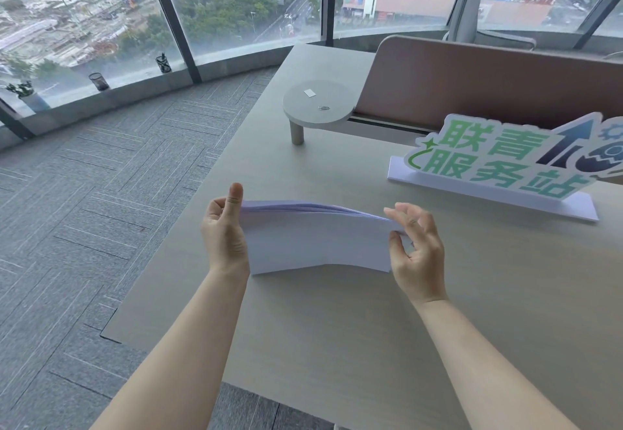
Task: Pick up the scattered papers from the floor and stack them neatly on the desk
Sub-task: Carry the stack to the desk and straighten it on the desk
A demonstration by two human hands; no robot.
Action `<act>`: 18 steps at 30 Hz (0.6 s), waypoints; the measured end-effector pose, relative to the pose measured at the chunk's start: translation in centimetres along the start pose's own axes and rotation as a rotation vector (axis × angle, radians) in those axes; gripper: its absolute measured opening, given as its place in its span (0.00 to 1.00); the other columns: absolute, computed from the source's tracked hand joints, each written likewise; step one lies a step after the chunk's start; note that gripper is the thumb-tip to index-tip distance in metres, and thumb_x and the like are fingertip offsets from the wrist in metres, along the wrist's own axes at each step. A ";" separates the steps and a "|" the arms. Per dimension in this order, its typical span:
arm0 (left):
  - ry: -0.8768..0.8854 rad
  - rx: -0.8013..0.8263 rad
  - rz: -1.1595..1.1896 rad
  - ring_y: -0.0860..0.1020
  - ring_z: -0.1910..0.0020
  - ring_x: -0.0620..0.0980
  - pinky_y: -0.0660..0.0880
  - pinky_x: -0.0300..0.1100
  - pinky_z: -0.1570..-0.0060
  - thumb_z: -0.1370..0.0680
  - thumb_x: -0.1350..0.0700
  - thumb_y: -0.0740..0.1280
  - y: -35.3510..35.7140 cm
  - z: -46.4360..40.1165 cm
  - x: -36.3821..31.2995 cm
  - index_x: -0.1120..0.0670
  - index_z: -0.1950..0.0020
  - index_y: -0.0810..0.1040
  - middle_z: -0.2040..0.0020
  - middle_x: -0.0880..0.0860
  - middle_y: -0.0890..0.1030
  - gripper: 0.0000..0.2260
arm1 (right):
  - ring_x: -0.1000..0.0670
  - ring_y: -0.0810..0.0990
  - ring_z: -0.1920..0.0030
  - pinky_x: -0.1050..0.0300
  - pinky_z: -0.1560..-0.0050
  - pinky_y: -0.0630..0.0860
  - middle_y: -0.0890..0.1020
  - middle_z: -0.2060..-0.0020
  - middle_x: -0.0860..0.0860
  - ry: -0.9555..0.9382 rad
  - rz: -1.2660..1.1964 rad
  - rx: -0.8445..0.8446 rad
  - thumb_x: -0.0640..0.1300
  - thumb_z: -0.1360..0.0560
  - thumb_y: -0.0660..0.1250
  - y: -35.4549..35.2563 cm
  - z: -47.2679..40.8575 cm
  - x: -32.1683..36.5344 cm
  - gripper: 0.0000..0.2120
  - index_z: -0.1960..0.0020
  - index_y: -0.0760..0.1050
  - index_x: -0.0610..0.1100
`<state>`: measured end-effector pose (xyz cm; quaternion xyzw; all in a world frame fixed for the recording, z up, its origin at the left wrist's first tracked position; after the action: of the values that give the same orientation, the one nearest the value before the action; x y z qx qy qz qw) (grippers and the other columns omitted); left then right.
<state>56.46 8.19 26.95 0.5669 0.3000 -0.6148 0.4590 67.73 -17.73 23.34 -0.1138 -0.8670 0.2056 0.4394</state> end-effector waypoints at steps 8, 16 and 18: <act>0.041 -0.080 -0.091 0.68 0.65 0.42 0.66 0.32 0.60 0.23 0.55 0.68 -0.1 -0.7 1.0 0.49 0.60 0.74 0.63 0.47 0.71 0.06 | 0.53 0.77 0.41 0.58 0.47 0.74 0.78 0.43 0.46 0.052 -0.063 -0.007 0.30 0.29 0.63 -0.1 -0.1 0.2 0.21 0.39 0.78 0.44; 0.121 0.218 -0.143 0.73 0.61 0.29 0.66 0.21 0.58 0.28 0.37 0.63 -1.0 -0.4 1.6 0.53 0.44 0.74 0.56 0.45 0.74 0.23 | 0.51 0.79 0.47 0.53 0.44 0.74 0.82 0.45 0.59 0.483 -0.493 0.126 0.40 0.30 0.69 0.6 0.2 -2.3 0.19 0.40 0.76 0.51; 0.102 0.266 -0.137 0.74 0.63 0.33 0.69 0.28 0.57 0.32 0.38 0.67 -1.4 -0.6 2.1 0.51 0.50 0.75 0.60 0.42 0.76 0.20 | 0.55 0.81 0.47 0.56 0.44 0.74 0.84 0.50 0.60 0.532 -0.526 0.204 0.40 0.31 0.69 0.9 0.5 -2.8 0.16 0.43 0.79 0.44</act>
<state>55.59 8.80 24.61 0.6313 0.2768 -0.6494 0.3211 68.95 -18.09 20.67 0.1072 -0.6975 0.1342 0.6957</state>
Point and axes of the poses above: each hand's wrist, its own z-axis away from the middle knuckle, its own y-axis out of the palm, x = y × z, the point moved 2 cm from there along -z, towards the middle knuckle
